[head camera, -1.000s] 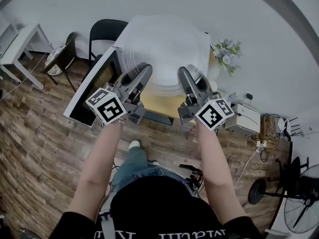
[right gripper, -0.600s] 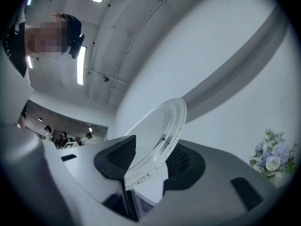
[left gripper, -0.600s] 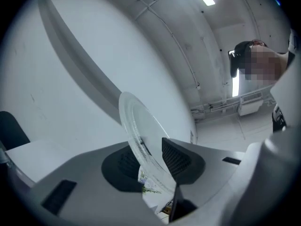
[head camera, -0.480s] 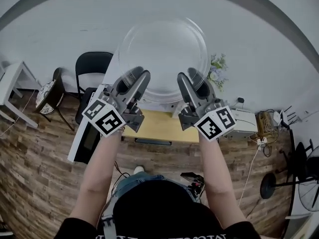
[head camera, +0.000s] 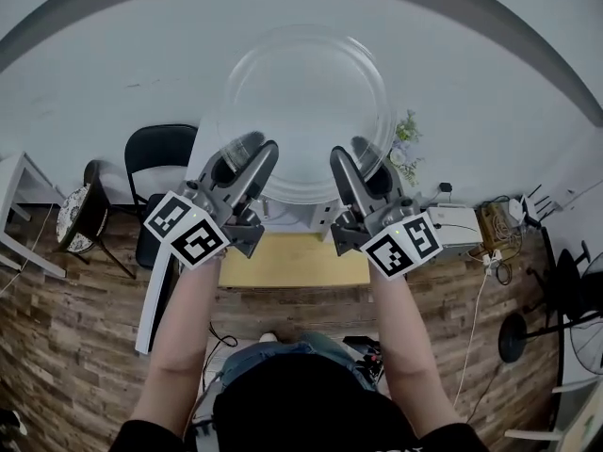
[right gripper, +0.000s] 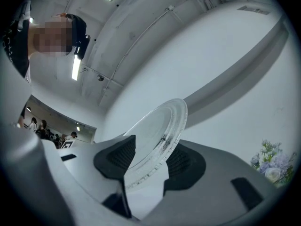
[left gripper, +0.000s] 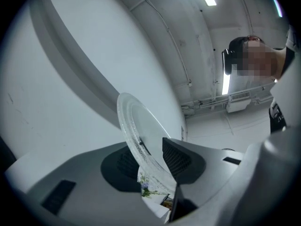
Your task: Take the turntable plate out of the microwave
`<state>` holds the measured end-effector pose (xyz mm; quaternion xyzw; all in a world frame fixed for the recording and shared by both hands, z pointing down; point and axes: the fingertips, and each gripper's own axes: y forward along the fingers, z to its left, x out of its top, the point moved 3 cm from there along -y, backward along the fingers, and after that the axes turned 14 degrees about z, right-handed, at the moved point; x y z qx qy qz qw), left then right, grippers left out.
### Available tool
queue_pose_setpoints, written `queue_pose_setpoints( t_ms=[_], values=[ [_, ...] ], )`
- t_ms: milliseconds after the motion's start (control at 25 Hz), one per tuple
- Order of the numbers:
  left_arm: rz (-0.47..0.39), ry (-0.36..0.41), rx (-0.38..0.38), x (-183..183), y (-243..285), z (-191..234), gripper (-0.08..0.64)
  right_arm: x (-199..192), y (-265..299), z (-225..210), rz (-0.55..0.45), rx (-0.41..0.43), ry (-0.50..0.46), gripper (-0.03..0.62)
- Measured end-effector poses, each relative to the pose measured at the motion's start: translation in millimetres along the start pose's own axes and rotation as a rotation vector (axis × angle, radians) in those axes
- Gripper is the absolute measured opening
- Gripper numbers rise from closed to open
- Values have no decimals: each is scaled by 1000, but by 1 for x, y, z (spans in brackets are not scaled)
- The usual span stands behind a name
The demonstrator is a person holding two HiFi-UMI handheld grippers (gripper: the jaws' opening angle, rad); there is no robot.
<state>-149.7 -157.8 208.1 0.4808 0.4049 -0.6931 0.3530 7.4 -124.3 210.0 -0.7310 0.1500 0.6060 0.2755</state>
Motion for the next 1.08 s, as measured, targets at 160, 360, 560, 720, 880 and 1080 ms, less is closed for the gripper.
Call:
queue_pose_setpoints(
  t_ms=[160, 360, 560, 720, 880, 1080],
  values=[
    [-13, 30, 3, 9, 11, -2, 133, 12, 0, -6, -26, -3, -35, 198],
    [-45, 32, 15, 15, 25, -3, 135, 25, 3, -17, -27, 17, -66, 198],
    [-57, 28, 33, 20, 50, 11, 137, 34, 16, -43, -24, 29, -77, 198],
    [-60, 25, 46, 22, 54, 16, 137, 35, 23, -49, -24, 41, -73, 198],
    [-57, 20, 52, 23, 53, 22, 137, 33, 30, -50, -27, 52, -78, 198],
    [-58, 6, 63, 23, 52, 32, 137, 28, 39, -52, -20, 58, -63, 198]
  ],
)
